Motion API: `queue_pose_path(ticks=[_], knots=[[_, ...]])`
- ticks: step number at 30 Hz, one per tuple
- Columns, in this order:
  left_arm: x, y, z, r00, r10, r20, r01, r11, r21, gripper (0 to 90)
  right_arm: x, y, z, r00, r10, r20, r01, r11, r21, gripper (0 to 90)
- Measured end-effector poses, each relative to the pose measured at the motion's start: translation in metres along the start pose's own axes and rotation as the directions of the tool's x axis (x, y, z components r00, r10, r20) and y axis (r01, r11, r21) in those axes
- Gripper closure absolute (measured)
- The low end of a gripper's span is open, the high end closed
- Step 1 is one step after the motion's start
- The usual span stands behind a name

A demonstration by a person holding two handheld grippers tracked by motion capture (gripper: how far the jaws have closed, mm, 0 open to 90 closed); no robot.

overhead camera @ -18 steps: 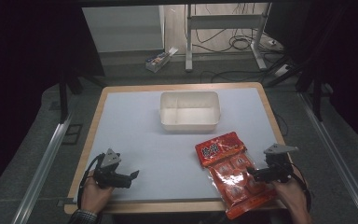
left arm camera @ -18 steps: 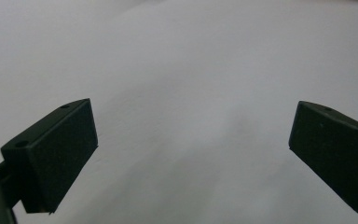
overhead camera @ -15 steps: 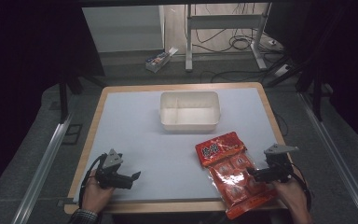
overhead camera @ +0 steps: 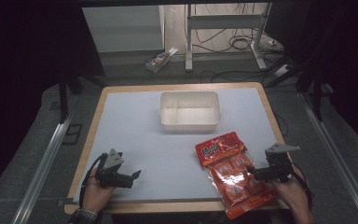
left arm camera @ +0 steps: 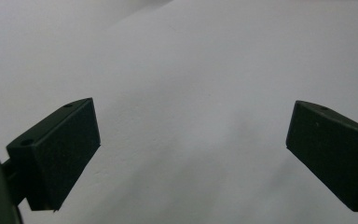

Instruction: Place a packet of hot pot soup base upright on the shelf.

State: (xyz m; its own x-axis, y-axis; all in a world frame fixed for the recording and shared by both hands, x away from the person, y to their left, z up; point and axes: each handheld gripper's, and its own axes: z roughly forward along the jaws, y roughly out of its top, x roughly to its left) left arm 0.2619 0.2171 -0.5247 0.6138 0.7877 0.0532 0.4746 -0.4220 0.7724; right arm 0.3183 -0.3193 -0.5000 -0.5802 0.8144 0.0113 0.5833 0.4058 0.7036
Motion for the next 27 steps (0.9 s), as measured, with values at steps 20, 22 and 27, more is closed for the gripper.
queue_pose_path(ticks=[20,22,27], knots=[[-0.001,0.0,0.002,0.9999,0.015,0.003,-0.015,0.9998,0.01,2.8,0.001,0.001,-0.008,1.0,-0.001,0.007,0.0,0.996,0.094,42.0],[-0.002,0.0,0.002,0.9998,0.02,0.002,-0.02,0.9997,0.011,2.8,0.001,0.001,-0.009,0.9998,-0.02,0.009,0.018,0.994,0.11,50.7],[-0.002,0.0,0.002,0.9997,0.025,0.0,-0.025,0.9996,0.01,2.8,0.0,0.0,-0.012,0.9988,-0.045,-0.019,0.047,0.989,0.14,65.9]])
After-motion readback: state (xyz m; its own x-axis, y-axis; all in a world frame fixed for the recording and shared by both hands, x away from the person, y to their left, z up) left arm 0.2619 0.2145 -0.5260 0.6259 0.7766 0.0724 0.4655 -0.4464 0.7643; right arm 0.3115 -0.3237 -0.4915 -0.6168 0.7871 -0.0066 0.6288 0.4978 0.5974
